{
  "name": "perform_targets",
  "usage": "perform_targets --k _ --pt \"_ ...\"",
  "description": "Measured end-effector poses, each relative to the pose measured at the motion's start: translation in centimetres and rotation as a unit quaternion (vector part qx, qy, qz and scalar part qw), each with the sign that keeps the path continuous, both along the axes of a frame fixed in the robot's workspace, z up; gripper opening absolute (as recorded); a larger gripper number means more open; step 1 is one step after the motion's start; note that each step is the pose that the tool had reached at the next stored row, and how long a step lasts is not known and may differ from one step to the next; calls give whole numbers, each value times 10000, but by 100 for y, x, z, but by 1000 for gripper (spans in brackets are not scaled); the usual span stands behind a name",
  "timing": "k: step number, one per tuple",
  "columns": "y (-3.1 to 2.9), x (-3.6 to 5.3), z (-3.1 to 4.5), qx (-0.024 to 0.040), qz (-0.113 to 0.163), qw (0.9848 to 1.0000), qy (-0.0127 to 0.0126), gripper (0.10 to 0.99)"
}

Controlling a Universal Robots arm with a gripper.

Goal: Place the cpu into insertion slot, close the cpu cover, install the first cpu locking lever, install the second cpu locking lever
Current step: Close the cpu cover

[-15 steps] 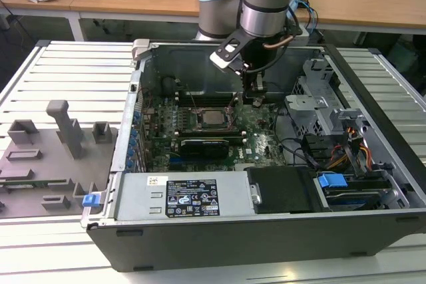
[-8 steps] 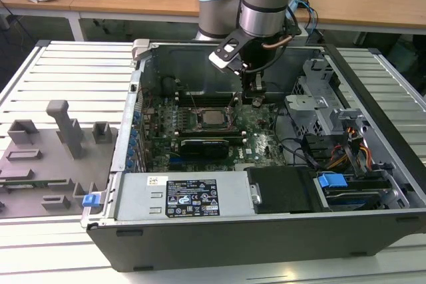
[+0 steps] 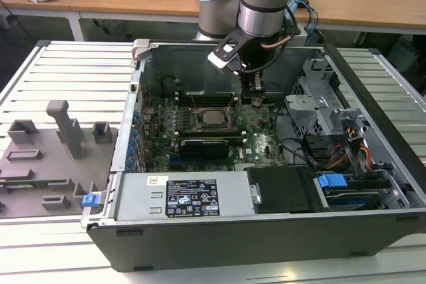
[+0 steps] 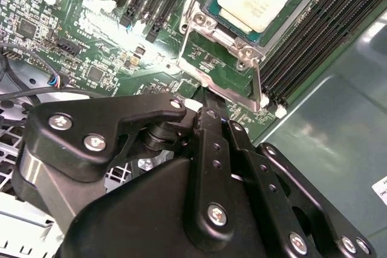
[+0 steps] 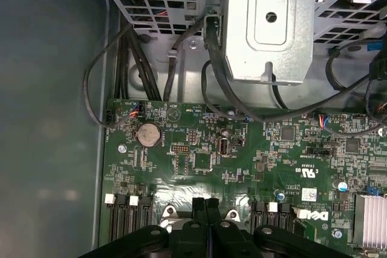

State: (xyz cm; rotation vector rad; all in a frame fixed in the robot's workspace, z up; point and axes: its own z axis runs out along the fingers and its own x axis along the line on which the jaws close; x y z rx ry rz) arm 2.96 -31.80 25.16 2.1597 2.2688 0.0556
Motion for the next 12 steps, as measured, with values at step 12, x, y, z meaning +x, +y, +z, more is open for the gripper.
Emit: perform_targets --k 12 --pt "0 -26 0 0 0 10000 0 106"
